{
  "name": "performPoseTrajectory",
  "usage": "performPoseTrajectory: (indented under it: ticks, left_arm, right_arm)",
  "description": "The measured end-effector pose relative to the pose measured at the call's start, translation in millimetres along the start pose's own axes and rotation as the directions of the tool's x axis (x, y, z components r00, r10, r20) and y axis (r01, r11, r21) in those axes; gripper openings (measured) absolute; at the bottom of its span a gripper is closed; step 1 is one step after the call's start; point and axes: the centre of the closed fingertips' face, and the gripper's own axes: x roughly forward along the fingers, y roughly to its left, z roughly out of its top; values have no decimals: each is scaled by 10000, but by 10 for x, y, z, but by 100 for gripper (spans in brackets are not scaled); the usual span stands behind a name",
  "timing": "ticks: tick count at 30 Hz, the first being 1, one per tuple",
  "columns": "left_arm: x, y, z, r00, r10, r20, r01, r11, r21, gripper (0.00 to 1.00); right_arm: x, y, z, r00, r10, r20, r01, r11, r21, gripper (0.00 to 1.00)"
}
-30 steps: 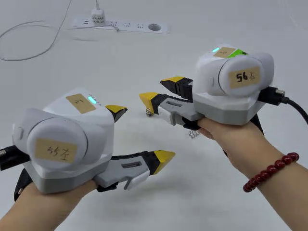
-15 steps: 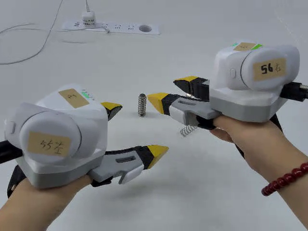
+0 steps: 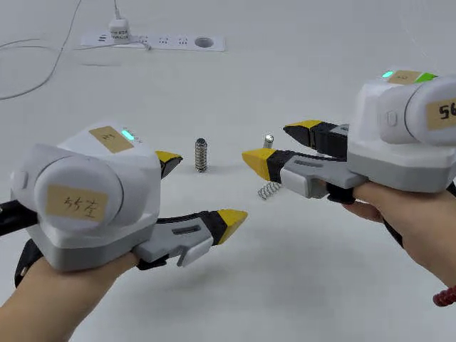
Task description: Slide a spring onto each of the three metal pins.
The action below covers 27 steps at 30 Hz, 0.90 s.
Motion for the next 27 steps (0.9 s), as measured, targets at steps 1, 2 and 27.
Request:
performPoseTrajectory:
  ticks: [1,2,27]
  left_arm:
    - [17,-19,5,10000,-62,0,62,10000,40,65]
    - [29,-34,8,9999,-113,-7,113,9999,78,65]
    - [461,-198,-80,9947,-848,-577,853,9963,48,46]
  right_arm:
    - [-26,-26,-13,10000,-70,9,70,9999,75,44]
    - [-45,-39,-22,10000,-75,11,74,9999,117,44]
    - [-316,-346,-293,9963,-779,-370,791,9963,328,41]
